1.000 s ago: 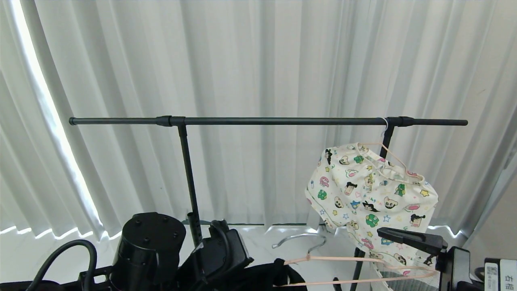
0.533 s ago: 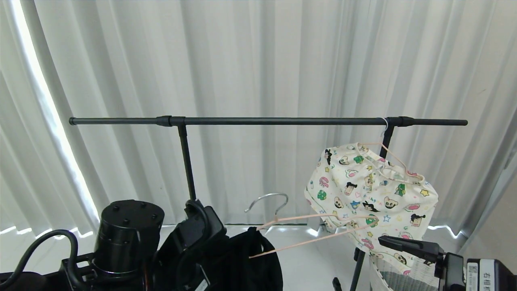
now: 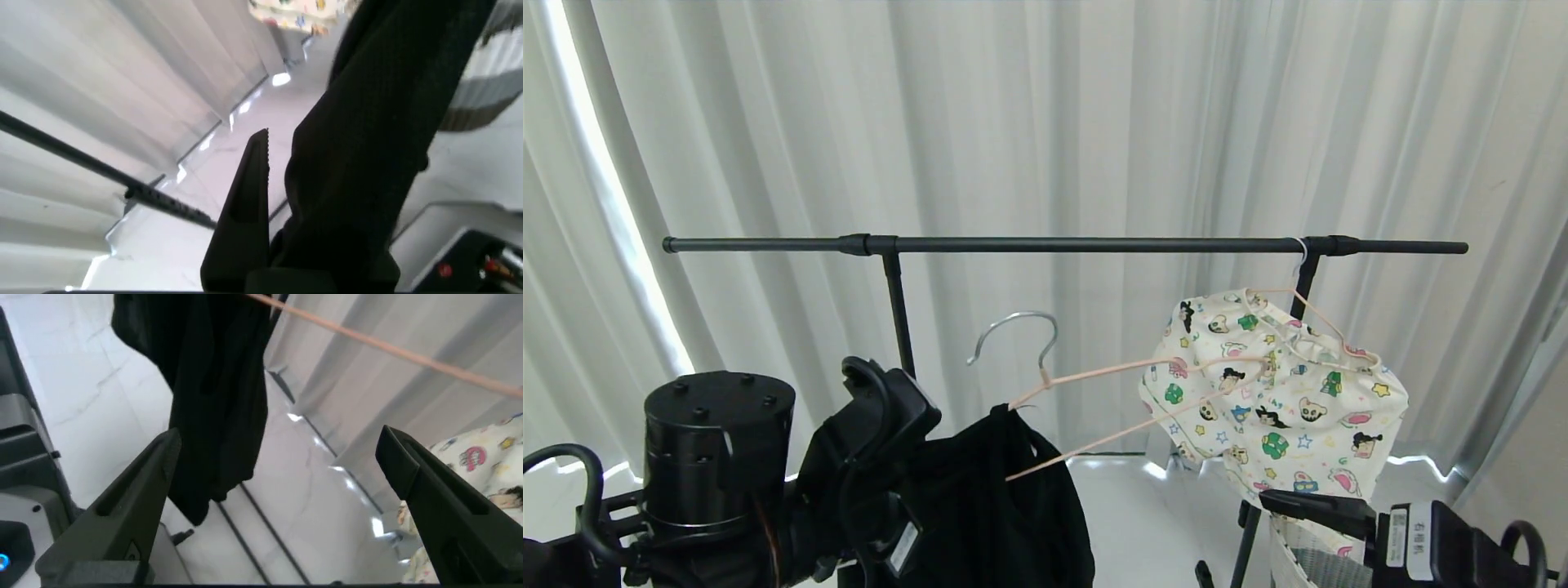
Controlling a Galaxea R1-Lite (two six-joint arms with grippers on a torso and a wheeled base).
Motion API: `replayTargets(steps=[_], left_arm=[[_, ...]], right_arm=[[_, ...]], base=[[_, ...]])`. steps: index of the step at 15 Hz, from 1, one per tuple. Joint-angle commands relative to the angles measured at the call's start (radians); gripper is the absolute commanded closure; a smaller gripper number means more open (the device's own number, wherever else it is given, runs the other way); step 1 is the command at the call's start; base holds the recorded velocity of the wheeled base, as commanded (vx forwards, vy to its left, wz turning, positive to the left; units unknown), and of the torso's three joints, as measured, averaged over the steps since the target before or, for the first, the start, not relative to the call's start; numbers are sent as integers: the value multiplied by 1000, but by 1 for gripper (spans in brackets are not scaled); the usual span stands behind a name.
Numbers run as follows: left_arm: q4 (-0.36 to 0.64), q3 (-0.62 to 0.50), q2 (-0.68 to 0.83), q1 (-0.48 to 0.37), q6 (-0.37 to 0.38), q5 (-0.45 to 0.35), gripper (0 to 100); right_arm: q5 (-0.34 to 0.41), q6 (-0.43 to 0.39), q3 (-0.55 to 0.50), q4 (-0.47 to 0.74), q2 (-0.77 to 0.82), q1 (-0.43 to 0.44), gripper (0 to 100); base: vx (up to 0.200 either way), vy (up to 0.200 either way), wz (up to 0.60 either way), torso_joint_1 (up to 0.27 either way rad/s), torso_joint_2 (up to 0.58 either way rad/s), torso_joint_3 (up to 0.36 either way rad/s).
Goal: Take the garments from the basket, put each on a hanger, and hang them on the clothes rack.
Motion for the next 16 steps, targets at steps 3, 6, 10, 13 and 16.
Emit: replayTargets(steps=[3,6,10,13,16], left_arm=[[0,-93,11,-17,-54,11,100],[0,-105,11,-43,-54,11,100],[0,-107,11,-66,-54,11,100],[0,-112,11,-72,-55,11,100],[0,-119,11,-90,-55,10,100]], right_arm=[[-26,172,-77,-1,170,17,0],[-172,382,-255,-1,299,52,0],[-195,384,-353,-1,391,54,0],[-211,382,-359,-1,418,65,0],[-241,381,-361,-1,449,65,0]], base=[[0,0,0,0,0,0],[0,0,0,0,0,0],[0,0,0,0,0,0],[0,0,0,0,0,0],[0,0,0,0,0,0]])
